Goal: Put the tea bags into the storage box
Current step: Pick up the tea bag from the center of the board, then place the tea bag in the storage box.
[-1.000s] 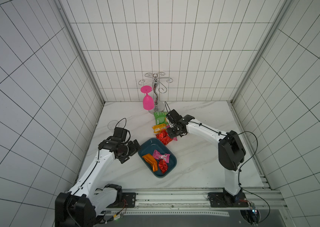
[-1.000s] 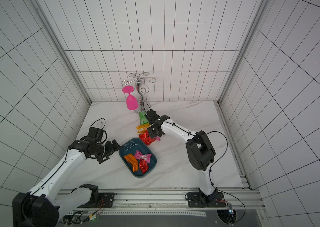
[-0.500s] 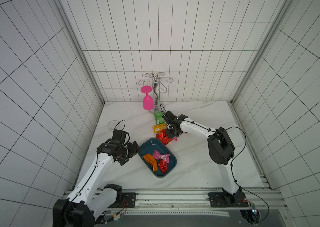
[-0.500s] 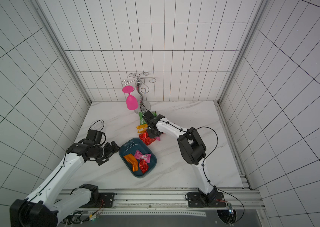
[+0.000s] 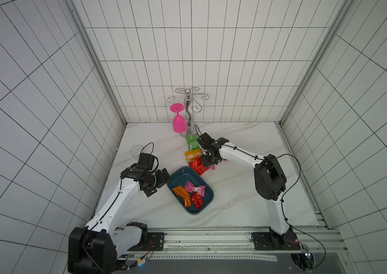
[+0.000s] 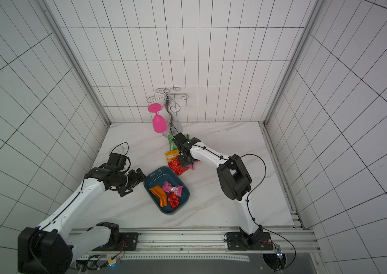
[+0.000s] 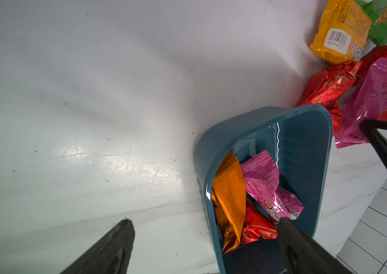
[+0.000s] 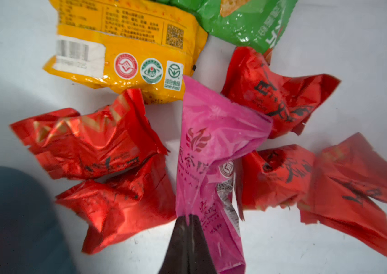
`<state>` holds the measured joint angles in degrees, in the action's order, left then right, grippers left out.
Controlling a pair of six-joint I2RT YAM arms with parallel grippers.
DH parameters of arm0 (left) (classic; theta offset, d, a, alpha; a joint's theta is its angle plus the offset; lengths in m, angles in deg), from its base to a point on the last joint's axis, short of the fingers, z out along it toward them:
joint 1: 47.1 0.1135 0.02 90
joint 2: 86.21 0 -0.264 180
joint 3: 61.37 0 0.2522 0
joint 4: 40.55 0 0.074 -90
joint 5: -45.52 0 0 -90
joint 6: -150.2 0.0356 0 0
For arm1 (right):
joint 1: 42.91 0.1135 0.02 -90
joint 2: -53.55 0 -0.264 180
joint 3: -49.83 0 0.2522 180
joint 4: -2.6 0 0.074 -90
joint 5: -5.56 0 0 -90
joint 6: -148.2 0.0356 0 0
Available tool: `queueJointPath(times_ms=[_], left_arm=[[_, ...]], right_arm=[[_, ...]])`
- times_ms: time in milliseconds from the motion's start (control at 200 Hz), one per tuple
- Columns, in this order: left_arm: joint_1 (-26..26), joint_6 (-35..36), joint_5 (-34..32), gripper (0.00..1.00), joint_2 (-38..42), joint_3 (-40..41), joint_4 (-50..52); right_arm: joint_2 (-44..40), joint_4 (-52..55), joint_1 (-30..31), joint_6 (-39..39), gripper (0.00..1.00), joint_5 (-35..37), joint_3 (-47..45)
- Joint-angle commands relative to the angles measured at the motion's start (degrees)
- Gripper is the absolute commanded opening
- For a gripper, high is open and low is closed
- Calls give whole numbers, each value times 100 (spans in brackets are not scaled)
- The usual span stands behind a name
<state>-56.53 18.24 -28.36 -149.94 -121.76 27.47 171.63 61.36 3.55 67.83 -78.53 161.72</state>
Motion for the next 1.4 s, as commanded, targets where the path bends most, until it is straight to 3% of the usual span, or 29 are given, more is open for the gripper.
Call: queueJointPath(times_ms=[0,170,365,650,859,1129,1394], left_arm=[[-6,104,-65,97,121,-15,-3],[9,48,-24,97,89,42,-73],[107,-123,64,97,36,23,-234],[170,-224,43,97,99,61,-259],[185,-306,-11,97,306,286,-251],[179,-392,40,97,111,166,-346],[179,-428,5,97,57,120,-475]], right_arm=[[-862,164,24,13,0,-415,-363],[-1571,198,463,49,0,-875,-837],[-1823,92,1114,192,0,-1356,-1050],[-1139,-108,1692,272,0,-1983,-863],[-628,-206,1770,261,0,-2323,-533],[-1017,-152,1680,253,29,-1949,-518],[-1791,-156,1057,353,43,-1603,-750]])
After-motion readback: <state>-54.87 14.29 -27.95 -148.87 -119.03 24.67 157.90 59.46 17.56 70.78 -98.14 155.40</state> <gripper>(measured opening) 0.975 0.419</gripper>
